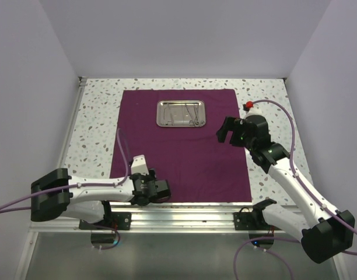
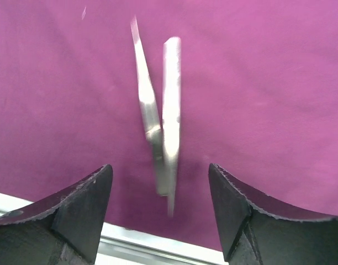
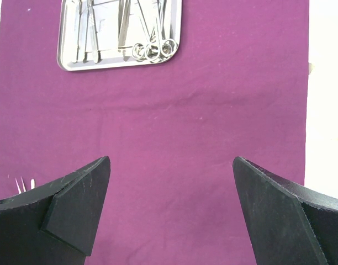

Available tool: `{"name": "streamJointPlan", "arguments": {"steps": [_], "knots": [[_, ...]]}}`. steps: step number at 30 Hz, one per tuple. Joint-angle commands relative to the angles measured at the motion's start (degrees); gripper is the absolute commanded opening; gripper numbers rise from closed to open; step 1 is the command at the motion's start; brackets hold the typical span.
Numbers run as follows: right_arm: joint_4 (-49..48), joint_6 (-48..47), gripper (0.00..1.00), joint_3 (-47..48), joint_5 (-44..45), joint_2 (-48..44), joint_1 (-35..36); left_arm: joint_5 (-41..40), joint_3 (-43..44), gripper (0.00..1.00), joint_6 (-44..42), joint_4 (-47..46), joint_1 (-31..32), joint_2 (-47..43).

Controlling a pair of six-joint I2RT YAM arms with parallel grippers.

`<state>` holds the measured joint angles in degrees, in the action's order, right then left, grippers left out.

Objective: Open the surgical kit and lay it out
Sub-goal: Place the medical item in the surgical kit, then pick up the medical item from the container.

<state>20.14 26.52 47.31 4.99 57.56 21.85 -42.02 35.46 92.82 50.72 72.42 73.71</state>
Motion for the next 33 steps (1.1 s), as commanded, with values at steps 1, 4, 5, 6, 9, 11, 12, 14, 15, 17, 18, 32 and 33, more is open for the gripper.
{"name": "streamJointPlan", "arguments": {"steps": [1, 4, 5, 6, 9, 11, 12, 14, 15, 17, 18, 32, 33], "knots": [[-0.5, 0.0, 0.96, -0.3, 0.5, -1.6, 0.4, -7.6, 5.7, 0.75, -0.9, 2.9, 0.4, -0.9], [-0.5, 0.0, 0.96, -0.4, 0.3, -1.7, 0.3, -14.8, 13.0, 0.78, -6.1, 3.6, 0.1, 2.0], [-0.5, 0.0, 0.96, -0.4, 0.3, -1.7, 0.3, -16.5, 17.4, 0.78, -8.9, 3.7, -0.4, 4.1], [-0.5, 0.0, 0.96, -0.4, 0.2, -1.7, 0.4, -19.5, 19.6, 0.8, -10.0, 3.7, -0.8, 5.2], [-0.7, 0.1, 0.96, -0.7, -0.1, -1.8, 0.3, -23.2, 26.7, 0.81, -18.8, -1.2, -3.9, 8.8], [-0.8, 0.1, 0.96, -0.7, -0.3, -1.8, 0.4, -21.8, 28.3, 0.81, -34.9, -15.5, -8.9, 9.9], [-0.7, 0.0, 0.96, -0.8, -0.4, -1.8, 0.3, -16.7, 27.9, 0.8, -41.4, -22.3, -11.0, 9.9], [-0.8, 0.0, 0.96, -0.8, -0.6, -1.8, 0.3, -9.9, 24.9, 0.79, -56.8, -42.1, -17.2, 10.0], [-0.6, 0.1, 0.96, -0.8, -0.5, -1.8, 0.3, -2.6, 24.6, 0.79, -60.0, -46.4, -19.3, 10.7], [-0.8, 0.0, 0.96, -0.8, -0.7, -1.9, 0.3, 3.4, 27.4, 0.8, -66.1, -53.9, -24.8, 15.4], [-0.7, 0.0, 0.96, -0.8, -0.7, -2.0, 0.4, 8.1, 29.6, 0.81, -67.5, -54.3, -26.3, 17.8], [-1.7, -0.4, 0.97, -0.8, -3.9, -1.7, 0.5, 20.7, 63.9, 0.77, -73.2, -45.6, -37.3, 51.8], [-1.5, -0.3, 0.97, -0.7, -3.9, -1.4, 0.4, 21.2, 63.8, 0.77, -73.0, -45.8, -37.5, 52.2]]}}
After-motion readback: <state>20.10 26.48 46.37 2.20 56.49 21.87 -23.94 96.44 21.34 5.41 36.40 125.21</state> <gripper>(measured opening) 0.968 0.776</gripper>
